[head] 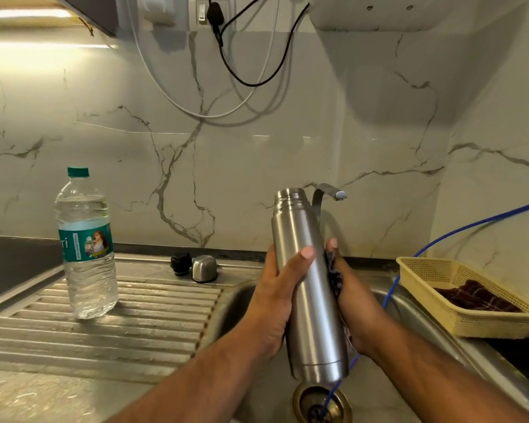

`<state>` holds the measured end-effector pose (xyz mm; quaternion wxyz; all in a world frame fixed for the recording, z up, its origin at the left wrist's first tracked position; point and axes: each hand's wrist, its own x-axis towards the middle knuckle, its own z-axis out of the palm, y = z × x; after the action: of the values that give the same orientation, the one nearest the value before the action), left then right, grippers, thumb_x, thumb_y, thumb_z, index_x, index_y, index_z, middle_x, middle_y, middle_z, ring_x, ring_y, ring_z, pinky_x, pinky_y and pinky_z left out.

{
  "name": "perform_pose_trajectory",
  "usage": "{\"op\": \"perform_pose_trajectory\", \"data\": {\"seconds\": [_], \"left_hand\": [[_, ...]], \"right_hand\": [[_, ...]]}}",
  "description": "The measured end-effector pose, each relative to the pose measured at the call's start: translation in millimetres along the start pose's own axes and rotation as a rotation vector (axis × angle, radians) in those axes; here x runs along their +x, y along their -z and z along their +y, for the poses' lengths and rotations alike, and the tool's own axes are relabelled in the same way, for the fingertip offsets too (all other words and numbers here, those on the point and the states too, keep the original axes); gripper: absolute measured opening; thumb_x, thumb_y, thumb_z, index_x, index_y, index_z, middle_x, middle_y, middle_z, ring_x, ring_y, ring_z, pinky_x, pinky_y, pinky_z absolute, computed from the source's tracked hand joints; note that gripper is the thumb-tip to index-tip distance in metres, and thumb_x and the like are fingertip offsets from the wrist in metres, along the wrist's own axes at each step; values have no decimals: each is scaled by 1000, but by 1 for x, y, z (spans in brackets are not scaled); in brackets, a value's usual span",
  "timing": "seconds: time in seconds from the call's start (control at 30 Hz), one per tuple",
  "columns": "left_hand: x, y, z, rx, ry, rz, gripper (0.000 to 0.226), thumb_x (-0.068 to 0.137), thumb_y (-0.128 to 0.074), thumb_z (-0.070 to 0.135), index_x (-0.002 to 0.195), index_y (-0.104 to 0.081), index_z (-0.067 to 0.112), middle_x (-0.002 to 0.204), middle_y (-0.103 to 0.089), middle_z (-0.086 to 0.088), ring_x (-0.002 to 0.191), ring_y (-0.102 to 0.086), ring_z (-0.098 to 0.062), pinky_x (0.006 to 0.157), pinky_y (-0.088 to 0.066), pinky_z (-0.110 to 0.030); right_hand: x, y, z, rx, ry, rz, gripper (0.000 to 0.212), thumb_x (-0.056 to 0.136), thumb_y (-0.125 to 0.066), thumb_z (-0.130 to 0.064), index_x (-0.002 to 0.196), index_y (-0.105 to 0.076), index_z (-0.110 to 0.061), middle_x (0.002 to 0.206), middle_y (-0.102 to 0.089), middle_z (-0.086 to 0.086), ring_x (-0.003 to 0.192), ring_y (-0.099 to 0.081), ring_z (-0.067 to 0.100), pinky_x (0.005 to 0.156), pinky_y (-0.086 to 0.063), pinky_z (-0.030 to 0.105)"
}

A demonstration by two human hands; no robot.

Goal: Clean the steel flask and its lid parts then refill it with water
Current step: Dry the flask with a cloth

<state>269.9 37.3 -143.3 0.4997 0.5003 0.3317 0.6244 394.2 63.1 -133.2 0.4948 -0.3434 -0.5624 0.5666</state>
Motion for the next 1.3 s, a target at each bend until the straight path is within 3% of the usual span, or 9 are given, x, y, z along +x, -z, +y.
{"op": "perform_pose_trajectory", "data": {"seconds": [0.13, 0.23, 0.33, 0.57, 0.67, 0.8, 0.93, 1.13, 1.3], "left_hand": [[11, 18, 17, -32, -73, 116, 56, 84, -71, 55, 125, -58, 19, 96, -77, -10, 87, -76, -28, 71, -62, -37], [21, 35, 30, 5, -110, 186, 68, 80, -71, 62, 126, -61, 13, 109, -73, -21, 98, -72, -41, 86, -60, -54], [29, 52, 36, 2, -125, 269, 79, 74, -76, 65, 131, -57, 15, 117, -69, -23, 103, -71, -39, 91, -58, -56], [30, 87, 45, 366, -237, 463, 69, 88, -75, 40, 145, -36, 30, 123, -60, 2, 107, -63, -16, 89, -53, -36], [26, 106, 52, 498, -260, 493, 76, 88, -77, 36, 147, -31, 32, 127, -56, 4, 110, -60, -16, 93, -49, -37], [12, 149, 58, 646, -265, 487, 83, 85, -80, 34, 148, -27, 32, 130, -55, 5, 110, -58, -13, 88, -47, -28], [13, 188, 56, 720, -230, 556, 86, 86, -80, 30, 150, -23, 29, 135, -54, 0, 118, -57, -21, 100, -48, -42], [54, 204, 55, 741, -235, 574, 83, 88, -78, 23, 147, -19, 24, 137, -49, -8, 118, -54, -22, 96, -46, -37], [96, 217, 47, 758, -201, 682, 84, 84, -81, 25, 144, -23, 28, 141, -39, -13, 130, -47, -33, 111, -42, -55]], "right_hand": [[1, -3, 7, -105, -66, -125, 59, 97, -27, -67, 116, -66, -27, 93, -79, 1, 87, -77, 18, 72, -60, 28], [-2, -5, 7, -98, -137, -236, 62, 95, -29, -69, 119, -62, -23, 93, -79, 8, 81, -75, 26, 74, -61, 35], [-8, -5, 9, -147, -215, -331, 74, 92, -33, -74, 127, -59, -15, 93, -72, 19, 74, -67, 29, 74, -59, 39], [-12, -1, 9, -453, -96, -277, 50, 89, -61, -61, 105, -72, -15, 92, -76, 17, 89, -72, 40, 79, -61, 45], [-13, -5, 8, -453, -40, -249, 42, 94, -61, -51, 102, -72, -12, 83, -76, 11, 71, -73, 24, 66, -60, 31], [-15, -7, 14, -528, 27, -194, 42, 93, -62, -56, 91, -71, -15, 78, -74, 12, 70, -72, 24, 67, -60, 31], [-16, -9, 16, -493, 57, -130, 46, 94, -64, -49, 93, -69, -3, 81, -68, 27, 62, -66, 23, 58, -55, 22], [-13, -6, 18, -489, 48, -91, 39, 94, -65, -46, 86, -67, -9, 66, -68, 11, 58, -64, 19, 56, -54, 21], [-7, -3, 25, -553, 84, -100, 36, 93, -66, -48, 91, -69, -12, 68, -71, 8, 58, -67, 15, 57, -51, 16]]}}
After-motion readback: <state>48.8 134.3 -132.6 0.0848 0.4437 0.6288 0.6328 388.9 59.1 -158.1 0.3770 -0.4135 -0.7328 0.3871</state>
